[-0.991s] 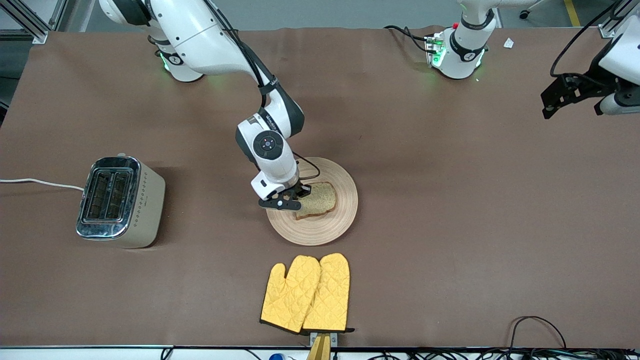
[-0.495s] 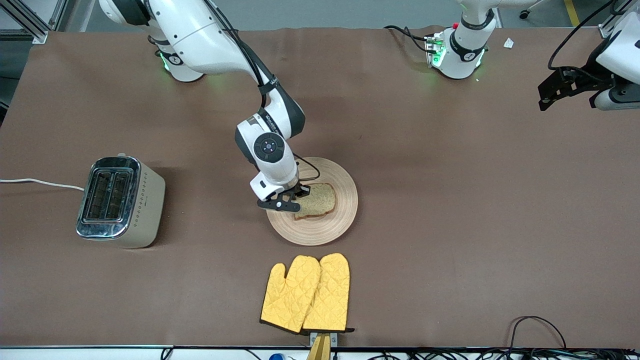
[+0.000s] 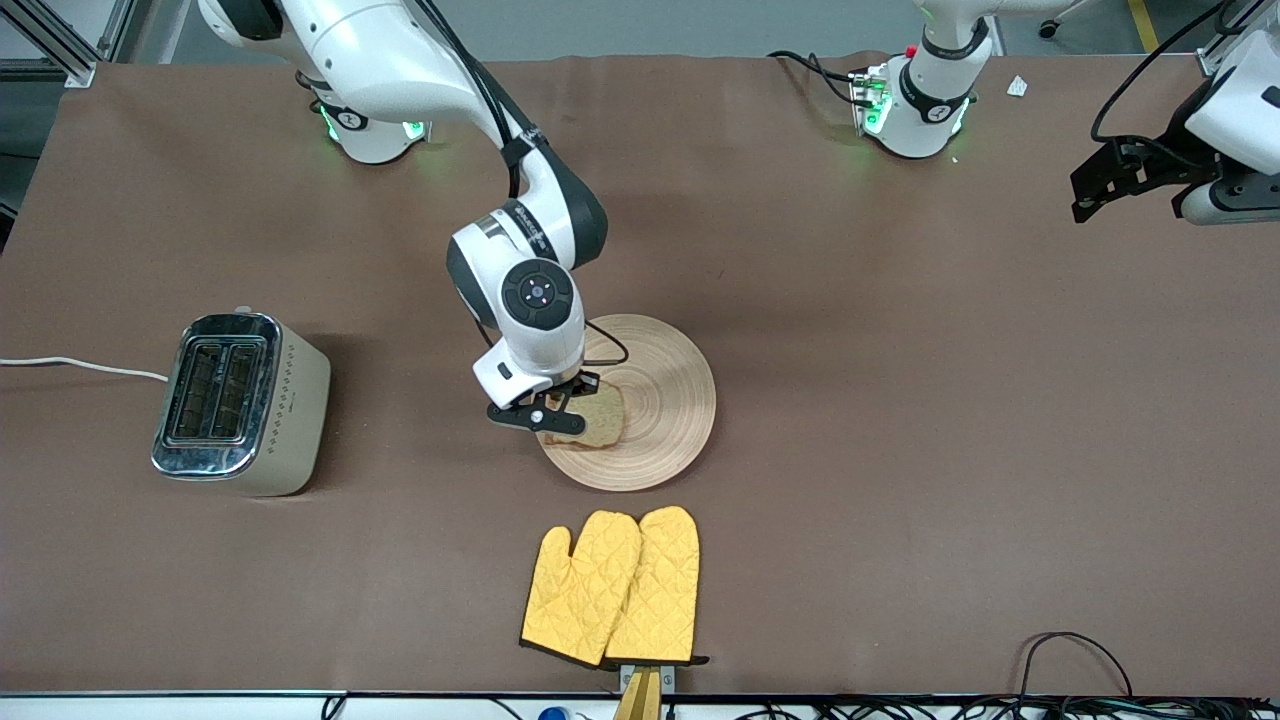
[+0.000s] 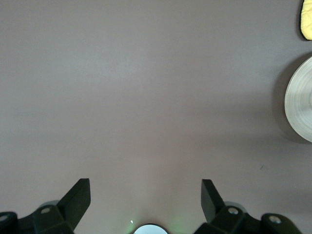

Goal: Move plate and put bread in toaster
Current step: 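Carry the bread slice with the right gripper above the toaster slot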

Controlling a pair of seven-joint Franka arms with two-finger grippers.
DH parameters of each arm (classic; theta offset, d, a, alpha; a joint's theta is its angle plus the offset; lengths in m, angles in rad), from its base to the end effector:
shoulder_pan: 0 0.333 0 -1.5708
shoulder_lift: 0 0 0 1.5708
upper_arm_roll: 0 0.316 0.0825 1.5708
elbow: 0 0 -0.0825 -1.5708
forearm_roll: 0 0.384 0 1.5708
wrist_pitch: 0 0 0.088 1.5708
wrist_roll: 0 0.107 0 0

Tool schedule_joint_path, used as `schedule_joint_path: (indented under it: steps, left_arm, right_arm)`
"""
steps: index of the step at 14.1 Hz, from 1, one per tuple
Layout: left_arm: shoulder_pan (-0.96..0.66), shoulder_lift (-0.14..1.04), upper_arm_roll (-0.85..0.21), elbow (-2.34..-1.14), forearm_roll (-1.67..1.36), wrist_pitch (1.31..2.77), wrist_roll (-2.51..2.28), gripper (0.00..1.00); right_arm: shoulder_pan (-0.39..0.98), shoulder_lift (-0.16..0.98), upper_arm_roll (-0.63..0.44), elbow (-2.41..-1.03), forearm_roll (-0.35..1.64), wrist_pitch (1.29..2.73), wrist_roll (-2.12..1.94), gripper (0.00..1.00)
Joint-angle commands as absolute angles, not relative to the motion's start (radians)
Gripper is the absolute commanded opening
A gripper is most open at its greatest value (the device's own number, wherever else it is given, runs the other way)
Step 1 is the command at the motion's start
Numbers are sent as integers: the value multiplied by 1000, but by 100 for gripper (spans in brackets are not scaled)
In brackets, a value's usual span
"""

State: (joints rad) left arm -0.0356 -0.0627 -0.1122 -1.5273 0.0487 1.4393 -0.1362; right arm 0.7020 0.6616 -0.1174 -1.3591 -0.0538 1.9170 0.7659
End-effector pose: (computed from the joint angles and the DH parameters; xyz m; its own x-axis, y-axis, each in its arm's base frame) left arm 0.5158 -0.0733 0.6671 0.9998 -0.0050 -0.0177 -0.0060 -0.9983 -0.0584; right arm 0.5908 0.4070 0.3262 0.9903 -0.1383 0.0101 -0.1381 -0.9779 0.1571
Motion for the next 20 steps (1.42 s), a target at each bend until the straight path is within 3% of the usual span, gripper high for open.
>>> schedule_joint_path:
  steps: [1,6,12,16,20]
  left_arm:
    - [-35,-66,-107,-1528,32,1431,-120,100]
    - [-32,-66,-104,-1529,31,1433,-118,100]
    - [-34,-60,-104,-1523,26,1437,-112,100]
    - [-34,-60,-104,-1522,26,1439,-113,100]
    - [-35,-60,-106,-1520,28,1448,-115,100]
  right_arm:
    - [680,641,-123,-1286,-144,1765,729,0]
    - [641,560,-216,-1230,-204,1557,436,0]
    - [643,489,-347,-1238,-467,1385,76,0]
    - [594,466,-379,-1293,-546,1391,40,0]
    - [542,393,-380,-1452,-549,1553,40,0]
